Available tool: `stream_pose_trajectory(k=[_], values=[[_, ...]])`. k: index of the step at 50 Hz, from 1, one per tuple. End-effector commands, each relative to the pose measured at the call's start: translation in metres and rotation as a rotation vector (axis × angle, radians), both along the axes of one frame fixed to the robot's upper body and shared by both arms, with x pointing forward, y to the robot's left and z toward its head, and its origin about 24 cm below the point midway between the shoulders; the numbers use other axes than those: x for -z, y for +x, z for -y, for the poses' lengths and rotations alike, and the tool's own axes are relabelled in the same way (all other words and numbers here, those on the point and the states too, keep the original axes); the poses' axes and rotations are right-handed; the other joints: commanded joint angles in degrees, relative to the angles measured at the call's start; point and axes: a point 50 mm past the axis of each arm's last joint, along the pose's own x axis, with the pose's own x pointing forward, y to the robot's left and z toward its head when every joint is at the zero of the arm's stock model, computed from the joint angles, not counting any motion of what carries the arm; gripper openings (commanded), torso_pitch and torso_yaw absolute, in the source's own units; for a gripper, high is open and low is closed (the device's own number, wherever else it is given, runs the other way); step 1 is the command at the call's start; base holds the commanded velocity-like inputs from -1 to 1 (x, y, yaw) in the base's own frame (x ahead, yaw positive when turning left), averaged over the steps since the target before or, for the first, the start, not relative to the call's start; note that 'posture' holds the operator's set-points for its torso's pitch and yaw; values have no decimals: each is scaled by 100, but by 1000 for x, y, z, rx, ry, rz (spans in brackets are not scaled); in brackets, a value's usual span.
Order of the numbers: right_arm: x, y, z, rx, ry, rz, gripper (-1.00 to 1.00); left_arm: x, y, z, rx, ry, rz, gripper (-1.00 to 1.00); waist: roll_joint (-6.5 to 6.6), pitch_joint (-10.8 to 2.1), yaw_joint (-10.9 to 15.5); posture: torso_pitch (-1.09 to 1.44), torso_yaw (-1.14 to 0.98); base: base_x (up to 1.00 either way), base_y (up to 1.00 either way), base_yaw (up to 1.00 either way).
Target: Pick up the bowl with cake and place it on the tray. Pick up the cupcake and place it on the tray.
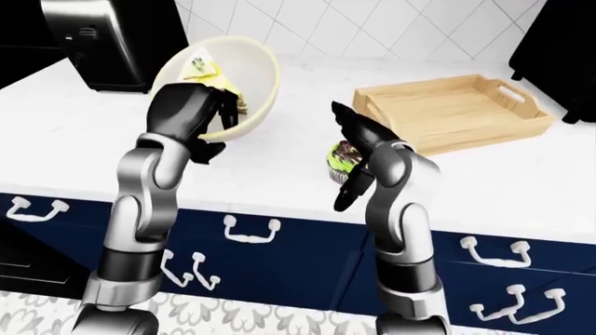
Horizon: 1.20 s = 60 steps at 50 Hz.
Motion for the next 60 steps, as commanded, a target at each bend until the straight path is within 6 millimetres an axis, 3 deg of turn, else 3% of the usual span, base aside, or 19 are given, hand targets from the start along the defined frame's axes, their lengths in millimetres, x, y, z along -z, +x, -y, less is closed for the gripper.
stream_pose_trajectory(k=[1, 3, 8, 13, 17, 21, 24, 29, 34, 46, 56, 57, 58, 60], values=[[-14, -2, 0, 5, -14, 84, 100, -25, -7, 1, 10, -13, 125, -100, -9, -177, 3, 0, 0, 0, 0, 0], [-11, 0, 3, 11, -14, 73, 98, -25, -7, 1, 11, -12, 125, -100, -17, -181, 9, 0, 0, 0, 0, 0], [-9, 0, 5, 18, -16, 66, 22, -25, -8, 2, 11, -11, 126, -100, -47, -186, 22, 0, 0, 0, 0, 0], [-5, -1, 6, 17, -21, 55, 14, -27, -11, 5, 19, -12, 122, -100, -75, -187, 27, 0, 0, 0, 0, 0], [-1, -1, 7, 20, -45, 52, -31, -27, -14, 6, 26, -15, 120, -100, -93, -200, 40, 0, 0, 0, 0, 0], [1, -1, 6, 18, -55, 47, -55, -27, -14, 6, 27, -15, 121, -100, -101, -210, 61, 0, 0, 0, 0, 0], [-3, -1, 5, 16, -52, 62, -100, -27, -14, 6, 27, -15, 121, -100, -105, -223, 67, 0, 0, 0, 0, 0], [-6, -6, 4, 19, -46, 84, -100, -27, -14, 5, 25, -16, 122, -100, -106, -244, 77, 0, 0, 0, 0, 0], [-27, -12, 4, 23, -16, 157, -100, -31, -16, 4, 25, -15, 128, -100, -96, -243, 73, 0, 0, 0, 0, 0], [-78, -32, 6, 33, 47, 295, -100, -65, -24, 6, 35, 10, 155, -100, -61, -129, 57, 0, 0, 0, 0, 0], [-98, -36, 9, 37, 61, 333, -100, -85, -31, 11, 55, 50, 160, -100, -64, -47, 32, 0, 0, 0, 0, 0], [-98, -36, 10, 39, 63, 334, -100, -85, -31, 11, 56, 52, 156, -100, -51, -133, 44, 0, 0, 0, -14, 0], [-99, -36, 10, 40, 67, 338, -100, -85, -32, 11, 59, 54, 154, -100, 13, -104, 74, 0, 0, 0, -49, 0], [-100, -37, 11, 42, 71, 344, -100, -88, -33, 11, 59, 55, 158, -100, 368, 16, 53, 0, 0, 0, -79, 0]])
